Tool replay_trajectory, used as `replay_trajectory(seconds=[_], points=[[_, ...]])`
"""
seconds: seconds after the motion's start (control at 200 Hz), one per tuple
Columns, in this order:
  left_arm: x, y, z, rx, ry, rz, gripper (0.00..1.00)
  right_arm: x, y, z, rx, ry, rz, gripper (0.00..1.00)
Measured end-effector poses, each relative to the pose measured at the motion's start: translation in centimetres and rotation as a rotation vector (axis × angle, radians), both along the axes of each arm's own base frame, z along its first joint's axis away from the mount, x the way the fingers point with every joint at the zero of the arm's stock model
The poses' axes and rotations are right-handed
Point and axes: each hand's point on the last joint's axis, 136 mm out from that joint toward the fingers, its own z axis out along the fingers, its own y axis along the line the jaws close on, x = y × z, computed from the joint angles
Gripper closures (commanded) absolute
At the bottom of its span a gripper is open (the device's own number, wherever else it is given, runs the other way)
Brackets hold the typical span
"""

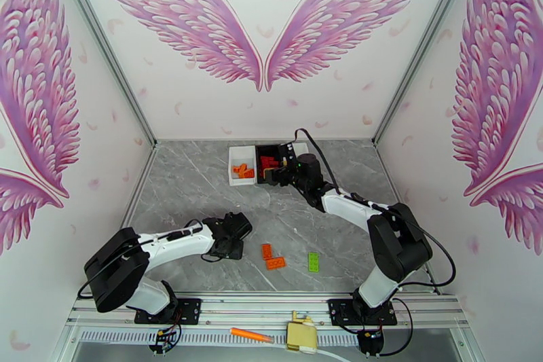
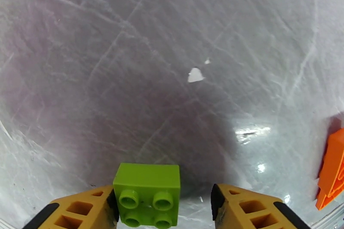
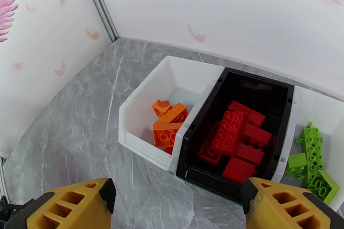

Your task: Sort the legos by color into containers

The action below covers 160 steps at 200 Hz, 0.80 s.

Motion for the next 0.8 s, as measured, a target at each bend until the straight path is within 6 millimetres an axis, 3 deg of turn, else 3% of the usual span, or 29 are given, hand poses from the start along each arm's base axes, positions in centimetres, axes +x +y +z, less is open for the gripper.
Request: replay_trajectory(seconds=[0.13,0.455,0.625,0.8], points=[[0.1,0.0,-0.1,0.01,0.001,-0.001,0.56,0.0,0.0,0.1,0.0,-0.002,0.0,0.19],[1.1,-0.4,0.9,0.004,-0.043,0.002,0.64,-0.6,-0.4,0.7,0.01,-0.012,-0.004,0.18],[2.1,-1.1,2.9,-0.054,-0.12,-0.015,0.7,-1.3,-0.7,0.9,0.014,-0.013,-0.006,0.18],[3.8,-2.5,5.1,-0.128,-0.222,-0.059,0.7,-2.1,-1.1,3.2,0.037,-0.056,-0.007,0.2]])
